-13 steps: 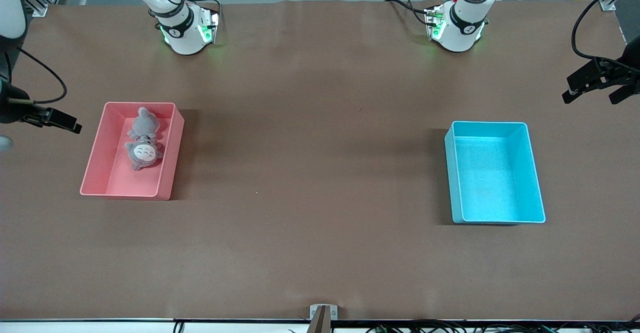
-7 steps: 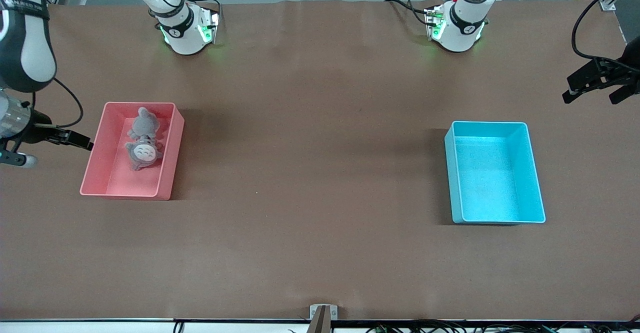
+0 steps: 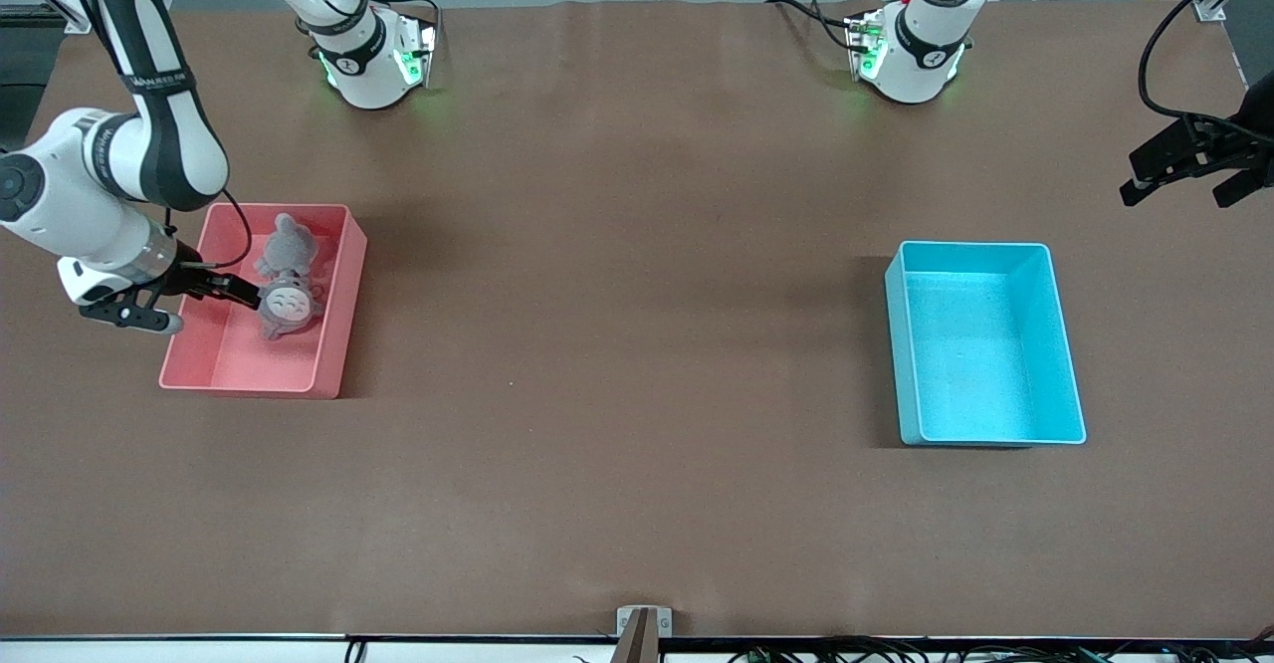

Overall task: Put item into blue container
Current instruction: 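Reach the right gripper into the pink box and grasp a grey plush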

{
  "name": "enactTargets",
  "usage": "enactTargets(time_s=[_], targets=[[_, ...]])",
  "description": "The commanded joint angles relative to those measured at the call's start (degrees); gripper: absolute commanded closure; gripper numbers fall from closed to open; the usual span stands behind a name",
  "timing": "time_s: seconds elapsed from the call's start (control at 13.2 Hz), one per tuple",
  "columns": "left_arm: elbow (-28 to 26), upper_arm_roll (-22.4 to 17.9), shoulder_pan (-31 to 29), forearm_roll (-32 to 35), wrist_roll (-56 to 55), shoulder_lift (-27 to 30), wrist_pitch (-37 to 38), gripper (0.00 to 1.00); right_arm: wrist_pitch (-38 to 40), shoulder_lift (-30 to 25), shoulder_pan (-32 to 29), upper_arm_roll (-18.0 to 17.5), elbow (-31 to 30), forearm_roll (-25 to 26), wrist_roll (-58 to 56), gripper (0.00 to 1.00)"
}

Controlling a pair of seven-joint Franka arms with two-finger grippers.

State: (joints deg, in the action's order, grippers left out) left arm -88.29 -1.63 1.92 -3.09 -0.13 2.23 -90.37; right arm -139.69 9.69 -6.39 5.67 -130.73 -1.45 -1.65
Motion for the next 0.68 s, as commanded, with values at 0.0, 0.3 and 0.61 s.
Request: enactTargets(time_s=[0.0, 0.3, 0.61], targets=[[1.19, 0.22, -0.16, 0.80, -0.40, -0.30, 0.90, 0.00, -3.57, 2.52, 0.32, -0.31, -1.45, -2.24, -0.55, 0.00], [1.19, 0.22, -0.16, 0.80, -0.40, -0.30, 0.90, 0.00, -5.25, 4.11, 1.03, -0.40, -3.48, -4.61, -0.55, 0.00], [1.19, 0.22, -0.16, 0.80, -0.31, -0.30, 0.90, 0.00, -5.60, 4.72, 1.03, -0.40, -4.01, -5.58, -0.55, 0.00]])
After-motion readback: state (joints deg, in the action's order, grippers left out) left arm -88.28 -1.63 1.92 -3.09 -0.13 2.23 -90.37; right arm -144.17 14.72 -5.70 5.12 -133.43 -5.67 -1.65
